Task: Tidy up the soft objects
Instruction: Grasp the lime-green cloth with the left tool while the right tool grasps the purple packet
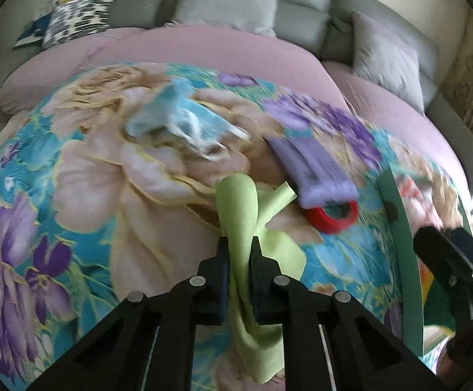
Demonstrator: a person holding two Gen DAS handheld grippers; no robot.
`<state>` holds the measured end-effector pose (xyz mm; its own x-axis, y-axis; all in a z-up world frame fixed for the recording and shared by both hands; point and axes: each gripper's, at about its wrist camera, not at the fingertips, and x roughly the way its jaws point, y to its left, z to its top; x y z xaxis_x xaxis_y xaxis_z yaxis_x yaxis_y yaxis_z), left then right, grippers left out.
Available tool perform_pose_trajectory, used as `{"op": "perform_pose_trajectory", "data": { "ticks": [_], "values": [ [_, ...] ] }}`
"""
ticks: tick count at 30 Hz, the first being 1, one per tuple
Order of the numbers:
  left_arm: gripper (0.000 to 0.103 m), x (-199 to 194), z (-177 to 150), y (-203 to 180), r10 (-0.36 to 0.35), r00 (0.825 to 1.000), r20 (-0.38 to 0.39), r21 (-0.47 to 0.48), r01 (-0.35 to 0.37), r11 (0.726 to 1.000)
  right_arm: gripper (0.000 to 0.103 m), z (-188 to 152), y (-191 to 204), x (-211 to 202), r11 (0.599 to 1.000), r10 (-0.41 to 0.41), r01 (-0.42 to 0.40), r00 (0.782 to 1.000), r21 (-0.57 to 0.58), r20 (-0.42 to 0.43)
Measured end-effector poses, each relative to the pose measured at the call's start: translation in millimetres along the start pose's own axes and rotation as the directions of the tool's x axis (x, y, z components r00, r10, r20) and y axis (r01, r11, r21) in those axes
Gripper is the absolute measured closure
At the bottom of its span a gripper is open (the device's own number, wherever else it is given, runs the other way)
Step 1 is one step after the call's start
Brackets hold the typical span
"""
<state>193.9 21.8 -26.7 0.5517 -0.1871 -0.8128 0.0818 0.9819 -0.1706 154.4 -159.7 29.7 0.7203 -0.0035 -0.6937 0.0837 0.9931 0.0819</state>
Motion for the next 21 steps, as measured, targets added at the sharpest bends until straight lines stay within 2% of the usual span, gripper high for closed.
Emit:
{"op": "perform_pose_trajectory", "data": {
  "ticks": [6,10,17,21],
  "values": [
    [0.092,3.0,8.0,27.1,0.014,1.0,0.017,-0.082,-0.013,0.997,0.0,10.4,23.9,21.5,0.996,0.047,-0.049,0.998,-0.068,-0.03],
    [0.092,2.3,9.9,38.6,0.01,1.0,0.025,-0.121,-0.006,0.993,0.001,16.0,42.8,41.8,0.989,0.04,-0.047,0.998,-0.14,-0.057],
    [0.092,7.6,12.4,54.2,0.0,1.0,0.018,-0.175,0.003,0.985,0.008,24.1,60.3,75.5,0.981,0.039,-0.059,0.993,-0.182,-0.113],
    [0.092,10.0,12.3,58.8,-0.007,1.0,0.015,-0.195,0.01,0.981,0.016,28.0,67.9,95.6,0.978,0.027,-0.057,0.988,-0.199,-0.152]
  ]
}}
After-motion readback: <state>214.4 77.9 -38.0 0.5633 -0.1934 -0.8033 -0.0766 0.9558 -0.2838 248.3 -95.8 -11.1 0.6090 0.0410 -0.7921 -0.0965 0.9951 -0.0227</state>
